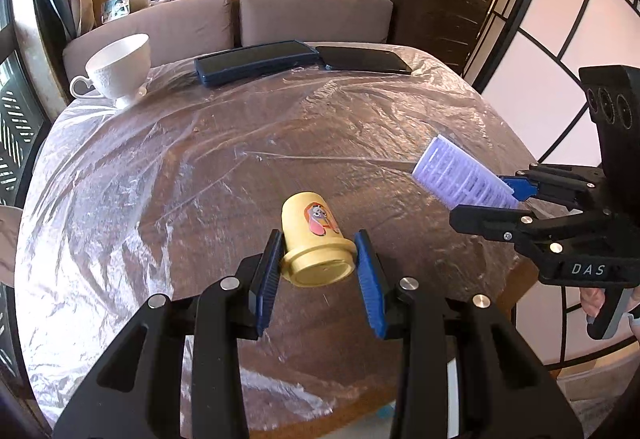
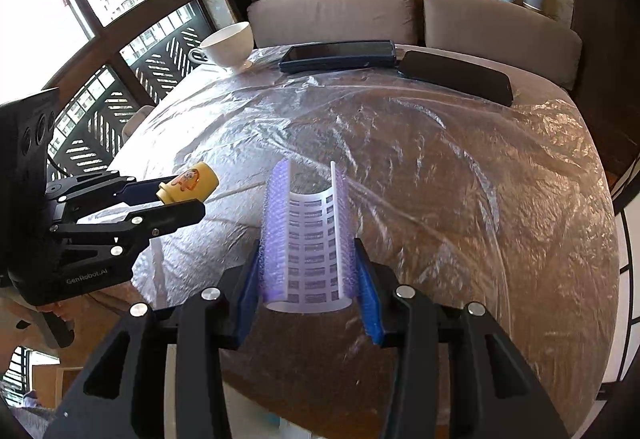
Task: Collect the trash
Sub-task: 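Carry the yellow cup with the left tool while the right tool carries the roller over the bin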
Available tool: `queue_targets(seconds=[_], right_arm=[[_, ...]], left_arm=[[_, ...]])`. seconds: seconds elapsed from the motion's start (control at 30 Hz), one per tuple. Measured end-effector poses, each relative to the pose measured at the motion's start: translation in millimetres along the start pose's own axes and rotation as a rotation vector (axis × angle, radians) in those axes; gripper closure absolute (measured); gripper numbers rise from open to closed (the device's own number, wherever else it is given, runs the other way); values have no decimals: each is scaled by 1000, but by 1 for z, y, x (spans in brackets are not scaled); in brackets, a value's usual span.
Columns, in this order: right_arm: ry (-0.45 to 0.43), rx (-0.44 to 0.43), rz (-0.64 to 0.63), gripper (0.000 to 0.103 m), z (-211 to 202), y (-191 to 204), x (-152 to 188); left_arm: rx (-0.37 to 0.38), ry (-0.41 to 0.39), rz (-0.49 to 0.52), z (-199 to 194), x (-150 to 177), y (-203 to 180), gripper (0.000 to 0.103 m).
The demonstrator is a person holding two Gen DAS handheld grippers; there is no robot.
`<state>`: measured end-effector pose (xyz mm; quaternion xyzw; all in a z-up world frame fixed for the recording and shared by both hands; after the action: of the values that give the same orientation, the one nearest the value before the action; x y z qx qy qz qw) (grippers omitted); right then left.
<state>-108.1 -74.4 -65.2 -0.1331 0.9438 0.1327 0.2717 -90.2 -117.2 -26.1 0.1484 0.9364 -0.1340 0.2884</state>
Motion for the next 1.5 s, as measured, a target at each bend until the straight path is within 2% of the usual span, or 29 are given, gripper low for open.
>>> queue_targets(seconds=[0.87,1.5], right_arm=[[64,-36,-11,61,-40,16,66],[150,-77,-73,61,-53,34,118]], left_arm=[[39,39,35,-34,50,-28,64],[81,119,109,-43,95,-60,64]])
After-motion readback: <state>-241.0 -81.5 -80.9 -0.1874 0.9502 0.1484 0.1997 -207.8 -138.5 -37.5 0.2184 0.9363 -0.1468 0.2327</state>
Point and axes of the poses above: each gripper's, at about its wrist camera, not at the fingertips, and z roughly the way its jaws point, y to its left, x to its underside, the point moved 10 cm from there along z, roughly the way its jaws point, and after that the axes turned 2 degrees about x, right-handed, at the moved point
